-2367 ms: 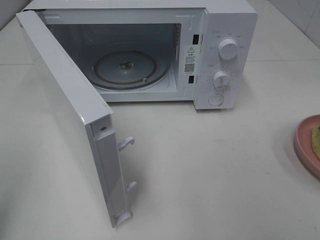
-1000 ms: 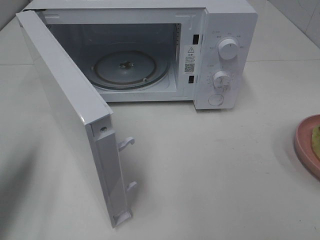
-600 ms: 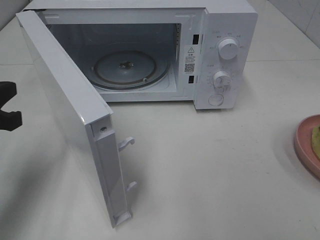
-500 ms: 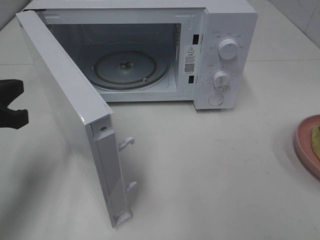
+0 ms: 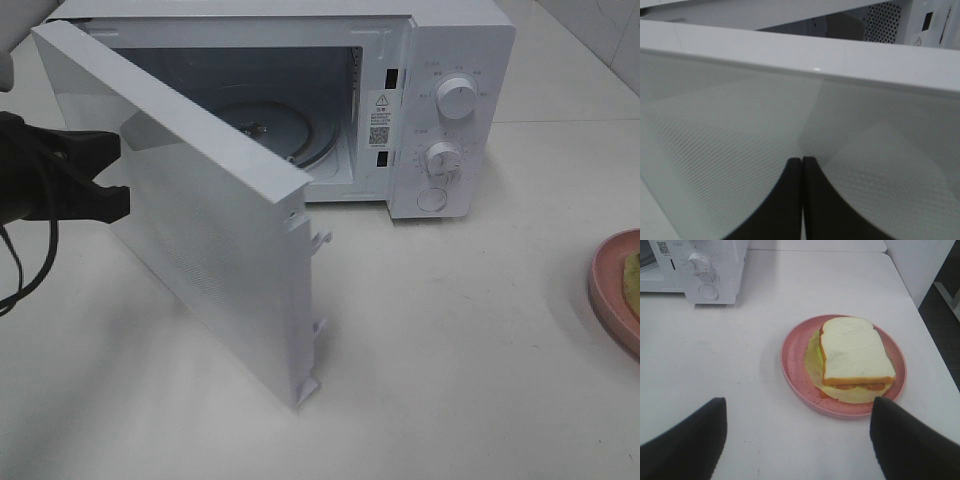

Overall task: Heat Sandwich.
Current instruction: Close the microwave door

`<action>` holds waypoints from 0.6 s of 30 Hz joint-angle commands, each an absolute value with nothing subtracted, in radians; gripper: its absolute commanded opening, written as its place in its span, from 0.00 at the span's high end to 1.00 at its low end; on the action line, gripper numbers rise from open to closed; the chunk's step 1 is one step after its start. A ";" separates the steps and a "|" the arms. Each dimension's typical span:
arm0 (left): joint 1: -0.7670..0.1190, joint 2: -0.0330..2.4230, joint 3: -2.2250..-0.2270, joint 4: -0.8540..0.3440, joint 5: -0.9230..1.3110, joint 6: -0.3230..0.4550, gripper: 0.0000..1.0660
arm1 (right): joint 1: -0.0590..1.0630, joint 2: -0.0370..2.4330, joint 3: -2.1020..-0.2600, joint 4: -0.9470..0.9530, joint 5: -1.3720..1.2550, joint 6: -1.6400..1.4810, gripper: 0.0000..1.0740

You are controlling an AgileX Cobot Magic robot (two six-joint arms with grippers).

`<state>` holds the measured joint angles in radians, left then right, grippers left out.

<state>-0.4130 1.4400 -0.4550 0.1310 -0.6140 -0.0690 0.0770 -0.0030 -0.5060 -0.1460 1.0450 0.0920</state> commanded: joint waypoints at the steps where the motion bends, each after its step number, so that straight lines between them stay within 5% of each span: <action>1: -0.448 1.466 -0.490 0.092 -0.630 -0.067 1.00 | 0.069 -0.031 -0.504 -0.145 1.039 0.084 0.29; 18: -0.586 1.601 -0.652 0.006 -0.625 -0.055 1.00 | 0.069 -0.031 -0.504 -0.145 1.039 0.084 0.29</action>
<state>-0.5780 1.5990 -0.6410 0.0180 -0.6140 -0.0560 0.0770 -0.0030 -0.5060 -0.1460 1.0450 0.0920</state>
